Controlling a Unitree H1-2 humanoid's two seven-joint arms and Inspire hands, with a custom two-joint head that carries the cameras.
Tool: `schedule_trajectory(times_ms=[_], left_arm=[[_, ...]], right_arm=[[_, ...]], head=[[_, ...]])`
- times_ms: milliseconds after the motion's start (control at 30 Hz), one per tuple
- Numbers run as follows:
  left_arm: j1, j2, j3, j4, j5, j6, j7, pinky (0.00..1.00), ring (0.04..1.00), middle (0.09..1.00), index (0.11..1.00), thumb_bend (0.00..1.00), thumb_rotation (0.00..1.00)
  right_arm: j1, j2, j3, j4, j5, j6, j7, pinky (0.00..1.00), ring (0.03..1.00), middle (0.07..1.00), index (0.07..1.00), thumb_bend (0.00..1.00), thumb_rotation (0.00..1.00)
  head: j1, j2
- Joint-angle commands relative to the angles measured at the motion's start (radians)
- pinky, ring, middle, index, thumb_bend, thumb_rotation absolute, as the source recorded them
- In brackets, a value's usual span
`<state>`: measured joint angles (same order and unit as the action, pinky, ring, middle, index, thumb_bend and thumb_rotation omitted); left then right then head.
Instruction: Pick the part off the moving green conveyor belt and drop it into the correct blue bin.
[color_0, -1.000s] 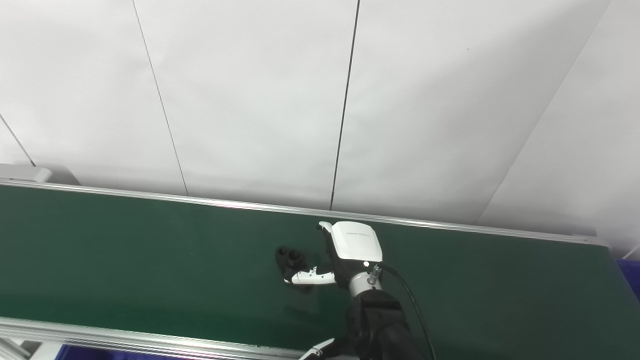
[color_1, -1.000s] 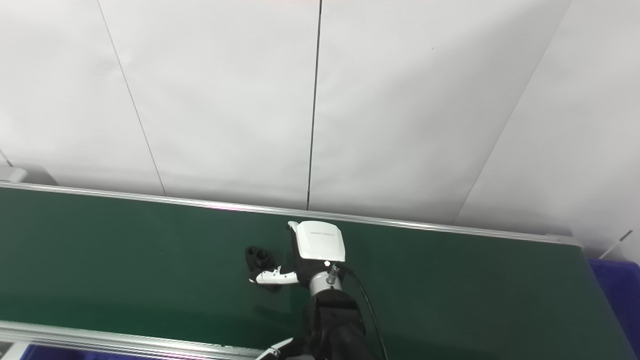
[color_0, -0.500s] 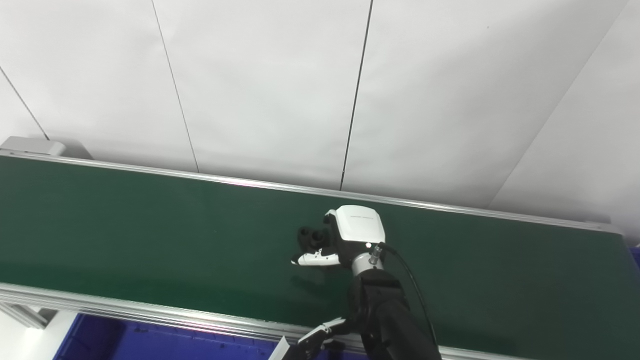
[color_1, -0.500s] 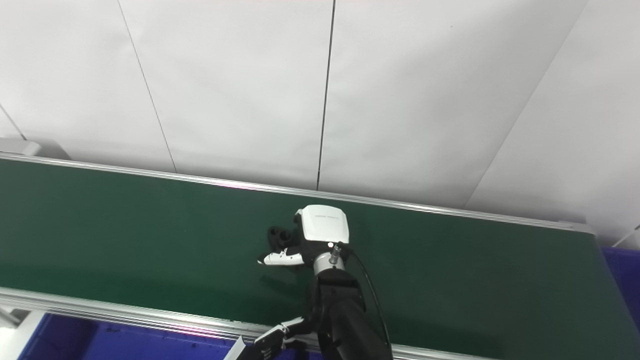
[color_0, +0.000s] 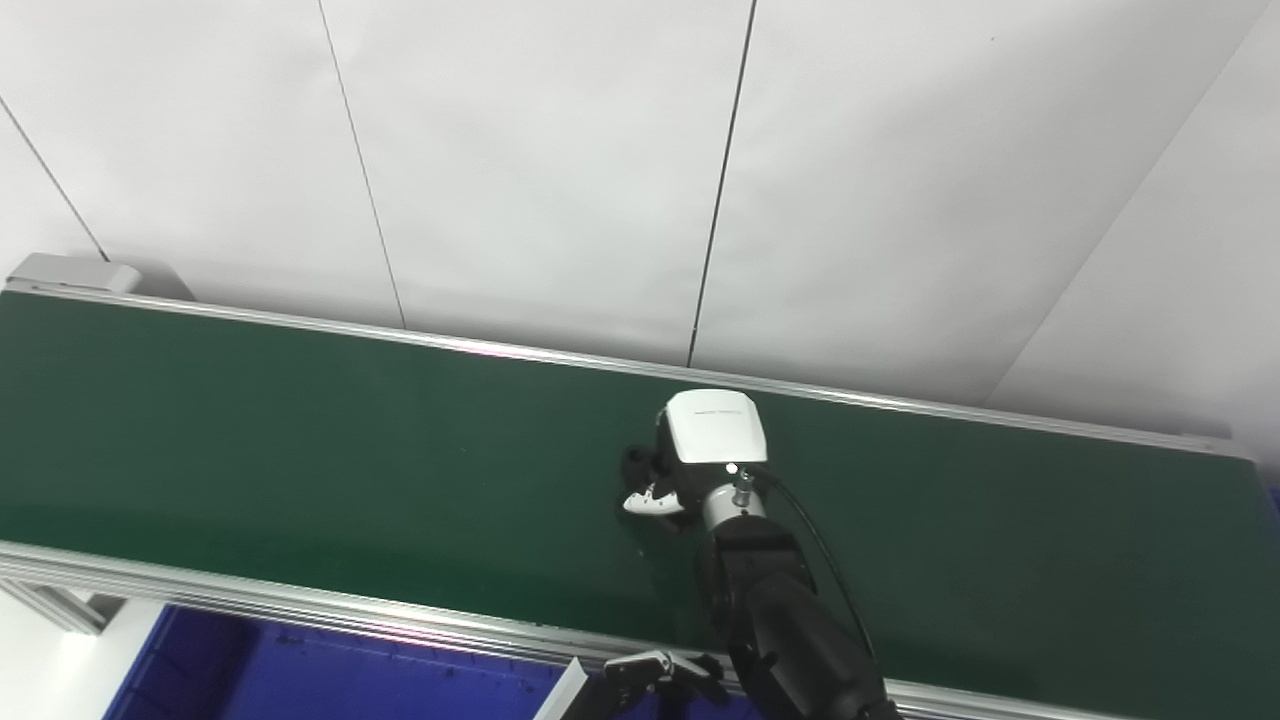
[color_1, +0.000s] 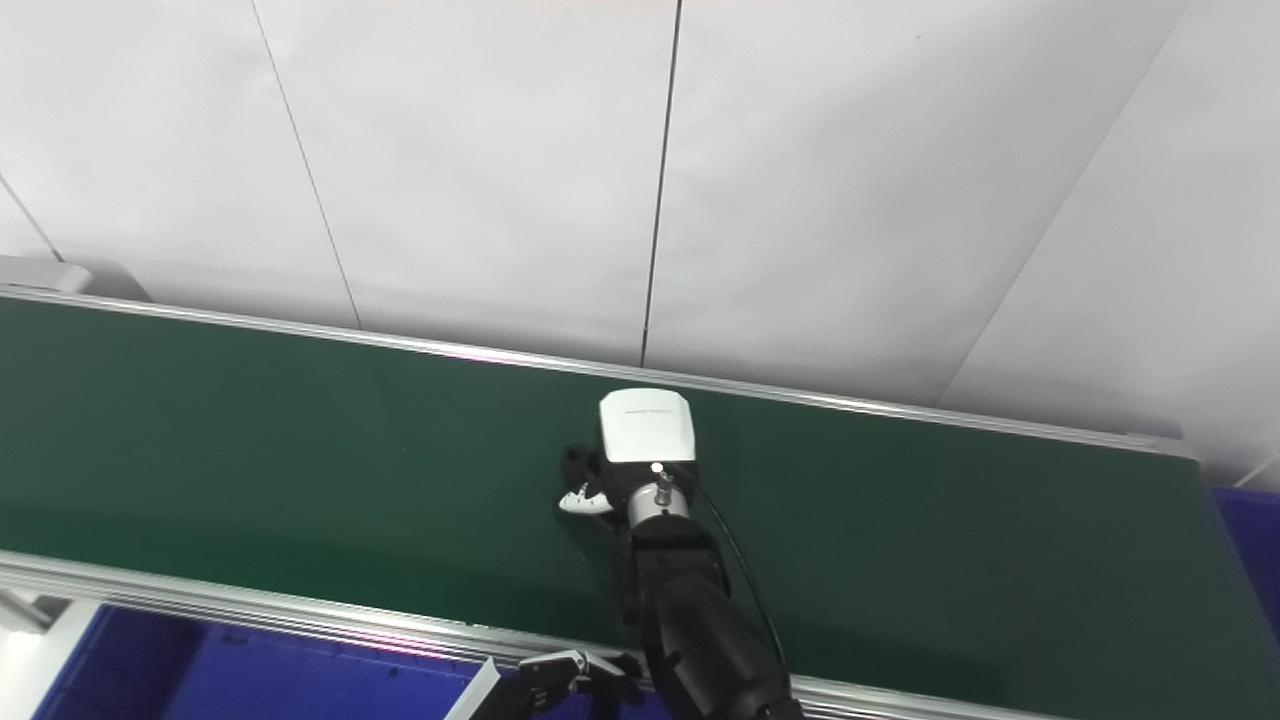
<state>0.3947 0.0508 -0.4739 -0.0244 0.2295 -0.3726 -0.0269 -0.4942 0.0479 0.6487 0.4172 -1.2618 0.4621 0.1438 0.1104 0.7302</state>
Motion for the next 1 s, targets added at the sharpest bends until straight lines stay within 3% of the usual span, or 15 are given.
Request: schedule_trajectory(times_ms=[0, 300, 500, 733, 967], left_arm=[[0.028, -0.091, -0.071, -0.045, 0.035, 0.005, -0.006, 0.66, 0.745, 0.737, 0.587, 0.76, 0.55], [0.025, -0.087, -0.069, -0.047, 0.017, 0.016, -0.013, 0.66, 0.731, 0.713, 0.592, 0.76, 0.55], [0.024, -0.086, -0.068, -0.047, 0.021, 0.017, -0.014, 0.74, 0.782, 0.707, 0.590, 0.75, 0.56], [0.030, -0.083, -0.062, -0.055, 0.013, 0.016, -0.017, 0.78, 0.831, 0.722, 0.590, 0.74, 0.56], [0.032, -0.064, -0.047, -0.081, -0.017, 0.016, -0.031, 0.79, 0.830, 0.725, 0.594, 0.74, 0.58]], right_arm=[[0.027, -0.012, 0.021, 0.037, 0.011, -0.004, 0.013, 0.05, 0.118, 0.207, 0.478, 0.52, 0.12], [0.030, -0.046, 0.059, 0.047, -0.013, 0.004, 0.025, 0.05, 0.119, 0.216, 0.493, 0.52, 0.12], [0.044, -0.066, 0.054, 0.003, -0.005, 0.001, 0.002, 0.05, 0.114, 0.203, 0.491, 0.52, 0.12], [0.092, -0.091, -0.014, -0.148, 0.080, -0.017, -0.032, 0.08, 0.153, 0.243, 0.487, 0.52, 0.12], [0.151, -0.133, -0.076, -0.387, 0.104, -0.013, -0.050, 0.07, 0.136, 0.224, 0.480, 0.51, 0.12]], head=[[0.000, 0.001], [-0.023, 0.001], [-0.034, 0.001], [-0.062, 0.006], [-0.131, 0.014]])
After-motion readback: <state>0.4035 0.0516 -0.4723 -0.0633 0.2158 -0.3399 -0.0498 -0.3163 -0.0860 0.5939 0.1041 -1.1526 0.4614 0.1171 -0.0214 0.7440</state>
